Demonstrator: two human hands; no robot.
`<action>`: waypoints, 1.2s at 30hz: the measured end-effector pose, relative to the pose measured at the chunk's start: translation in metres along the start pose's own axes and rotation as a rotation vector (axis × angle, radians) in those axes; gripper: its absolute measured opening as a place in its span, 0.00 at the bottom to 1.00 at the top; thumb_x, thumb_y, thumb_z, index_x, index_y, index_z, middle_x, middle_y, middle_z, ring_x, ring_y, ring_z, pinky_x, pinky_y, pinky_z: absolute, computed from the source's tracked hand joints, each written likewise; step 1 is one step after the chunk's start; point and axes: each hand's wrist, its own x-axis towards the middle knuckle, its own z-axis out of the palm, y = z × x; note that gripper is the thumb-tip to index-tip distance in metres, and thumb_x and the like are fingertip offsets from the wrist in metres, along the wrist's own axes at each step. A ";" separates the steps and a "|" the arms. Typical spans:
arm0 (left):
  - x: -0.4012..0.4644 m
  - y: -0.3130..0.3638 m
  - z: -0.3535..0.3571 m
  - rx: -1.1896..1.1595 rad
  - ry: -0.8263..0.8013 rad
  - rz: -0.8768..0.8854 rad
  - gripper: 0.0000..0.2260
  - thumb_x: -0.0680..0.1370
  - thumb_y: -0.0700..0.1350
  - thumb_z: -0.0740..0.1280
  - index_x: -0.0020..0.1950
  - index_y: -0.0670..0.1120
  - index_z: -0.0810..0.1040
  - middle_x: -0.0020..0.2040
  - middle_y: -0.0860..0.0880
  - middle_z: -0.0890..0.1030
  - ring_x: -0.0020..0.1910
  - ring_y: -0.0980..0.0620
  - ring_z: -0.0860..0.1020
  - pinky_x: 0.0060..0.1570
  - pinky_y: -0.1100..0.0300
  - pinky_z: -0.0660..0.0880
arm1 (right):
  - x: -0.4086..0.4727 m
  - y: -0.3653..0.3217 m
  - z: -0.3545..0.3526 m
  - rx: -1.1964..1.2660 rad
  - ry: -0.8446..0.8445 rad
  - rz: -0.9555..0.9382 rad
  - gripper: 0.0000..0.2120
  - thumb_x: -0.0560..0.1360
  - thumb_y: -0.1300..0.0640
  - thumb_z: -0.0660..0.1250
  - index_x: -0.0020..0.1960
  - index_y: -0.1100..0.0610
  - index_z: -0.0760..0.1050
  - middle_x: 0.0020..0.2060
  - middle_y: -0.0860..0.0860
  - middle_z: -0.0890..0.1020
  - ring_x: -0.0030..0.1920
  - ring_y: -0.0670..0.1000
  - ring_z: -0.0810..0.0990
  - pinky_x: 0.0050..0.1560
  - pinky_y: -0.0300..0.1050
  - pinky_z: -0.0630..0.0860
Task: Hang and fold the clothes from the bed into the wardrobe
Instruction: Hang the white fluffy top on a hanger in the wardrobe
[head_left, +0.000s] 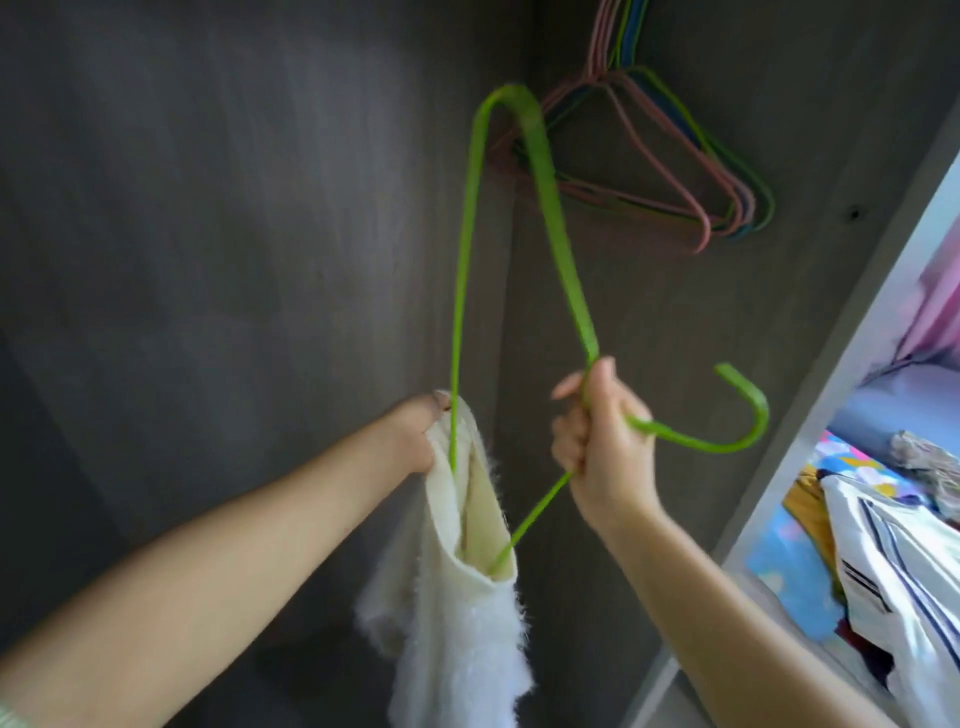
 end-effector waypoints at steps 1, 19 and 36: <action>-0.002 0.003 -0.002 -0.012 -0.010 -0.008 0.18 0.82 0.41 0.53 0.32 0.44 0.64 0.23 0.47 0.70 0.16 0.52 0.69 0.17 0.65 0.65 | -0.014 0.013 -0.005 -0.145 -0.056 0.036 0.19 0.76 0.44 0.58 0.33 0.55 0.76 0.20 0.44 0.61 0.20 0.42 0.57 0.22 0.34 0.52; -0.033 -0.011 -0.093 0.158 0.167 0.080 0.14 0.80 0.31 0.55 0.36 0.39 0.71 0.21 0.46 0.76 0.16 0.55 0.74 0.16 0.64 0.70 | -0.039 -0.018 -0.040 -1.249 -0.579 0.585 0.24 0.81 0.42 0.54 0.32 0.48 0.78 0.16 0.46 0.63 0.17 0.47 0.63 0.20 0.32 0.60; -0.076 0.011 -0.092 0.466 0.139 0.460 0.14 0.75 0.31 0.63 0.57 0.42 0.79 0.41 0.45 0.81 0.36 0.52 0.79 0.34 0.63 0.77 | 0.001 -0.029 0.064 -0.684 -0.684 0.848 0.12 0.79 0.64 0.57 0.38 0.57 0.68 0.21 0.44 0.59 0.19 0.40 0.55 0.16 0.30 0.50</action>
